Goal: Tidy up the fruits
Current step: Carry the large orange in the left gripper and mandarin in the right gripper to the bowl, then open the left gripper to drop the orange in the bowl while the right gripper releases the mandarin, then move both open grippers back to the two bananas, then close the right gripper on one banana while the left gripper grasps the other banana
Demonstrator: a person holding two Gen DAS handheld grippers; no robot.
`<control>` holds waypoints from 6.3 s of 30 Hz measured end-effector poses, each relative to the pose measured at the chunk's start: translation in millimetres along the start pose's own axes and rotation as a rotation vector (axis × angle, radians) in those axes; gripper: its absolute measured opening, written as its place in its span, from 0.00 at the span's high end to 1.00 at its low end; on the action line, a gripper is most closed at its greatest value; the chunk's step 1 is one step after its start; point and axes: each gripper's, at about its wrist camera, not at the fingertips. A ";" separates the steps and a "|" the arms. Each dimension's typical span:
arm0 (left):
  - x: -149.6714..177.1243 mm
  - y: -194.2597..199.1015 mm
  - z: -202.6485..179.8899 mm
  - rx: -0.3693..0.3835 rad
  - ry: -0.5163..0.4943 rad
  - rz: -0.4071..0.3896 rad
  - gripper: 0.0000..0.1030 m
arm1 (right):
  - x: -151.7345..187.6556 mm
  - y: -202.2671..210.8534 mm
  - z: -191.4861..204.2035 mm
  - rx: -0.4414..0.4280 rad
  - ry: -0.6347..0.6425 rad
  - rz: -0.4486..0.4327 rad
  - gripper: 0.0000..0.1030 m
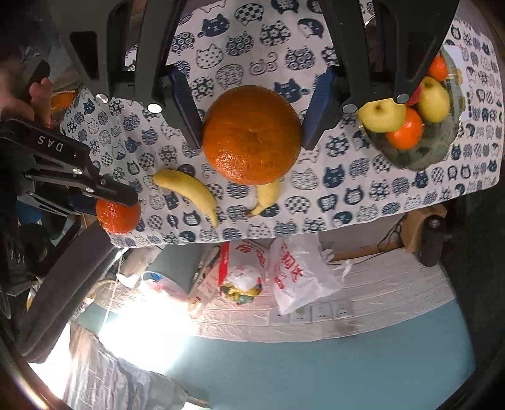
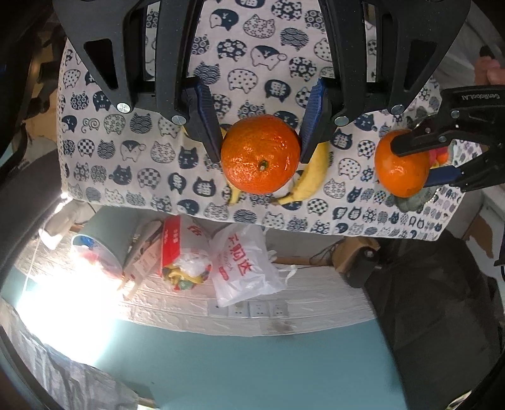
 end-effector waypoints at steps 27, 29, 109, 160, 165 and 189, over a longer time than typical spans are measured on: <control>36.0 18.7 186.6 -0.158 0.324 -0.028 0.37 | -29.5 -54.3 163.1 -0.158 0.230 0.085 0.54; 39.0 12.4 195.0 -0.167 0.327 -0.016 0.37 | -29.1 -59.6 171.1 -0.163 0.244 0.094 0.54; 112.4 70.8 193.5 -0.191 0.326 0.030 0.29 | -15.7 -53.3 249.0 -0.230 0.319 0.115 0.40; -9.9 -44.9 11.3 -0.105 0.035 0.111 0.26 | -5.0 -36.2 0.8 -0.018 0.026 0.110 0.40; -19.5 -78.8 9.1 -0.107 0.040 0.156 0.26 | -2.1 -49.9 -16.2 -0.011 0.020 0.133 0.40; -35.9 -197.9 0.3 -0.181 0.019 0.301 0.21 | 16.1 -142.4 -60.1 -0.001 0.039 0.279 0.40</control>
Point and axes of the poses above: each gripper's, at about its wrist camera, not at the fingertips, and y roughly against the way its jaws point, z to its left, x to its underside, and after that the axes turned 3 degrees about y, right-handed
